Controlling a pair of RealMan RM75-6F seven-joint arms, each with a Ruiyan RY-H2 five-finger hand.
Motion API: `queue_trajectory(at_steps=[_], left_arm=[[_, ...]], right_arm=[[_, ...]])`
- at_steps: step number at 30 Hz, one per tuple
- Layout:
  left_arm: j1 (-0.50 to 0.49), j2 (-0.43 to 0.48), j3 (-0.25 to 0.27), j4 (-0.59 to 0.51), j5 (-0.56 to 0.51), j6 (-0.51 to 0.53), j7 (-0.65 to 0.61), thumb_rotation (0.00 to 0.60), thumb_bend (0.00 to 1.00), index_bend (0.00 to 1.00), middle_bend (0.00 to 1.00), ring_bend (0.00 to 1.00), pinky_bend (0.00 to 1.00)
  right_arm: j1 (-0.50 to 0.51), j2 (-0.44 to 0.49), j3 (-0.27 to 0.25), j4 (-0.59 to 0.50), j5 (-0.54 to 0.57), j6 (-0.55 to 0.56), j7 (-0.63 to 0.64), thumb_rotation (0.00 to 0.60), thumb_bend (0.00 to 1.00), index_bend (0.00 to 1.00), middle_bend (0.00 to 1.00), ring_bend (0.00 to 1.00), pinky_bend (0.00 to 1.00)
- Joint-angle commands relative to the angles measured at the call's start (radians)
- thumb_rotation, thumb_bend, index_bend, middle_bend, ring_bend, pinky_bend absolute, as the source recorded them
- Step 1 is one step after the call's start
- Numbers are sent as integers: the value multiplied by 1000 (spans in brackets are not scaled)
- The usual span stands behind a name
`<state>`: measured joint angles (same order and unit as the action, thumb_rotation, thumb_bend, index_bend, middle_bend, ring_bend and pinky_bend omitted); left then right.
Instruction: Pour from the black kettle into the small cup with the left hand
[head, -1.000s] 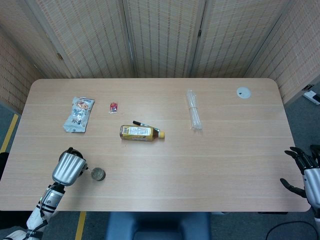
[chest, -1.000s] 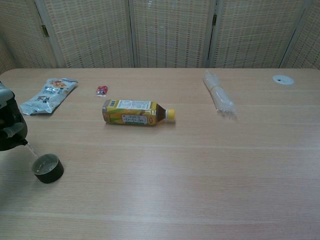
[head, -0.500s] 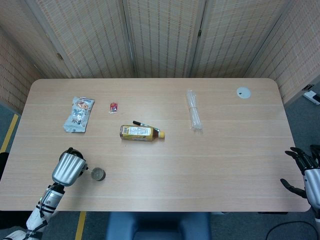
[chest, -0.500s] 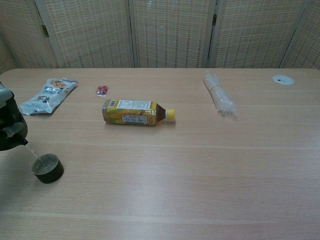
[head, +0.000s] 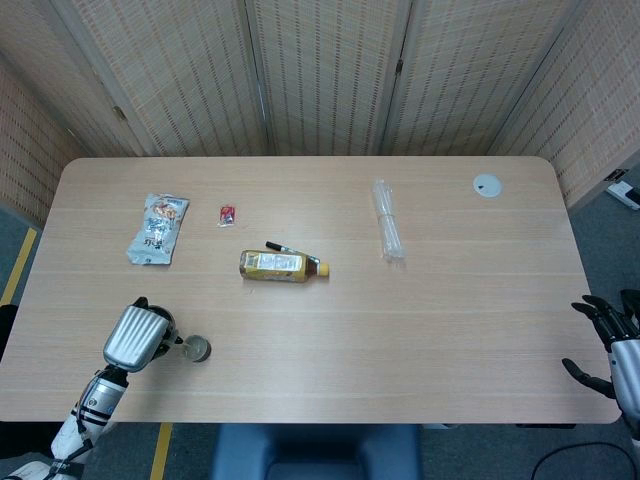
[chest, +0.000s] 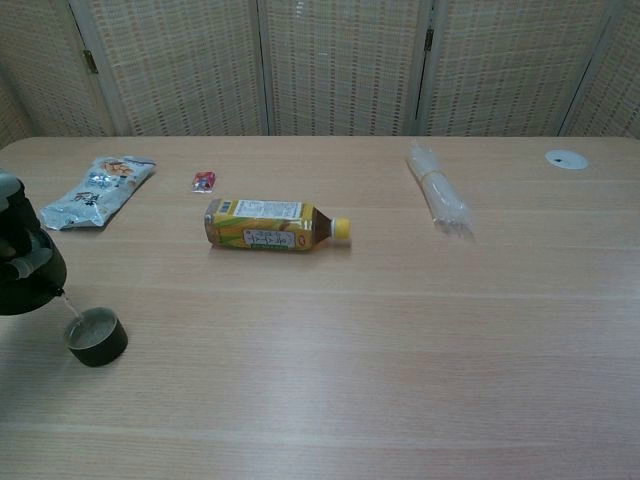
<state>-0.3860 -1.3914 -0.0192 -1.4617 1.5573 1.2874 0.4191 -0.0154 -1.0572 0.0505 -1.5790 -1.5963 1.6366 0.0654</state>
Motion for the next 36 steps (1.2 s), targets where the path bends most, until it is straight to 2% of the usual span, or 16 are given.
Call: queue_trajectory(at_steps=[1, 12, 21, 30, 36], left_arm=[[-2, 12, -4, -17, -25, -24, -83, 599, 495, 1000, 1000, 864, 494], [-2, 13, -23, 16, -45, -23, -261, 598, 495, 999, 1000, 853, 474], [-24, 0, -72, 66, -78, -32, -383, 583, 494, 994, 1000, 844, 457], [-94, -14, -161, 77, -202, -146, -465, 552, 489, 994, 1000, 843, 423], [-135, -44, -191, 104, -263, -211, -475, 523, 397, 993, 1000, 842, 364]], right_arm=[[-1, 1, 0, -2, -1, 1, -2, 600, 167, 224, 228, 310, 100], [-5, 2, -3, -10, -3, 5, -12, 600, 168, 224, 228, 309, 100], [-3, 0, -1, -11, 0, -2, -13, 600, 167, 224, 228, 309, 100], [0, -2, 2, 4, 10, -10, 2, 600, 167, 224, 228, 309, 100], [-4, -4, 3, 19, 20, -11, 19, 600, 168, 224, 228, 308, 100]])
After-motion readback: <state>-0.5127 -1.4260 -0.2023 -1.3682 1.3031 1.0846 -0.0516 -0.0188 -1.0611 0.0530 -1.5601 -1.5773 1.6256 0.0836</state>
